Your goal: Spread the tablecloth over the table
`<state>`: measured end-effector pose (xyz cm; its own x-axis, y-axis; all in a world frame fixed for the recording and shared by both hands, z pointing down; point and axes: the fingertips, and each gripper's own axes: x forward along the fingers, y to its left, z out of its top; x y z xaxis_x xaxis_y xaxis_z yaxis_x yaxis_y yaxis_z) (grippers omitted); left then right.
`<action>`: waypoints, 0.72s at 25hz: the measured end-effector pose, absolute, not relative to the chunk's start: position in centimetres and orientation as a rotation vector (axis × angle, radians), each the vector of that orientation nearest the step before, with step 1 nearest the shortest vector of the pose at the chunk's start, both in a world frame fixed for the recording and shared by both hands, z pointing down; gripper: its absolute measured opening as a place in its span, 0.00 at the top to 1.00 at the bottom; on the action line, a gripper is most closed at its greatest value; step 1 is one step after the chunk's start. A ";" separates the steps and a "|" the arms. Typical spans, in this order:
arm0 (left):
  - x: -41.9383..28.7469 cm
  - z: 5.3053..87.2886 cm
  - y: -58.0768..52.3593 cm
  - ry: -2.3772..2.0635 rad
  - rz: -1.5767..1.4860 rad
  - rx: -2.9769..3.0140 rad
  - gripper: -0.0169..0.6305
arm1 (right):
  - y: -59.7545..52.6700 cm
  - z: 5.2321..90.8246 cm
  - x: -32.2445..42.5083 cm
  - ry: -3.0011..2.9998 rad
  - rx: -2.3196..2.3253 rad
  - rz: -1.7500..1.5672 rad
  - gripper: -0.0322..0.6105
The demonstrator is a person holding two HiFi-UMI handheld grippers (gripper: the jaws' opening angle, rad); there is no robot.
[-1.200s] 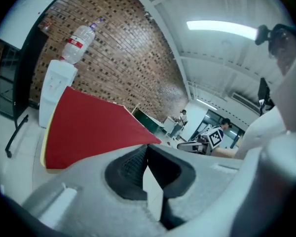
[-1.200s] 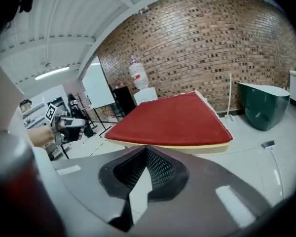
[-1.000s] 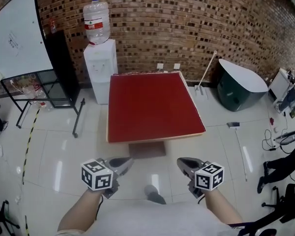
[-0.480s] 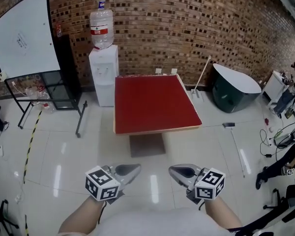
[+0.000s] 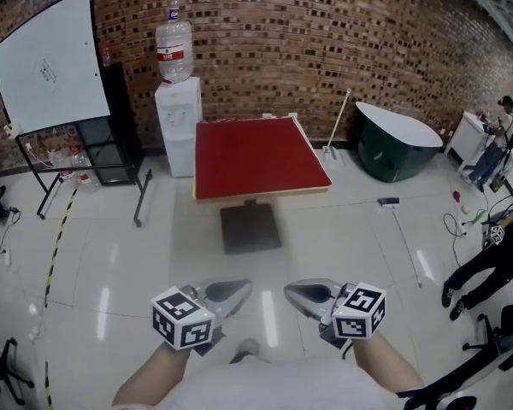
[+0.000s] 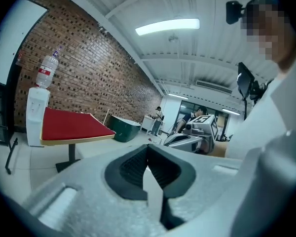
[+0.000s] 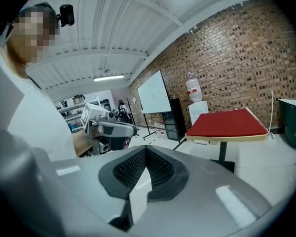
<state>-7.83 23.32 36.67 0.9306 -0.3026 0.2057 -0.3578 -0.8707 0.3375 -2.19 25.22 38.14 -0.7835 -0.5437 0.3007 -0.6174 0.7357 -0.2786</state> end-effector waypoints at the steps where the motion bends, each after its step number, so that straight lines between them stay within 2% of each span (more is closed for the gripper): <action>1: -7.4 36.8 25.5 -0.476 0.207 2.721 0.97 | 27.3 38.3 -1.9 -2.745 0.937 0.535 0.95; 7: -7.9 37.2 34.0 -0.481 0.206 2.733 0.97 | 36.4 38.9 -2.4 -2.805 0.941 0.555 0.95; 18: -7.7 36.4 39.0 -0.461 0.218 2.725 0.97 | 41.9 38.0 -3.1 -2.799 0.928 0.576 0.95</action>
<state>-7.72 39.01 36.38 0.9347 -0.2873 0.2092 -0.3439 -0.8794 0.3292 -3.08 41.89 37.98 -0.8006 -0.5466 0.2454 -0.5991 0.7369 -0.3131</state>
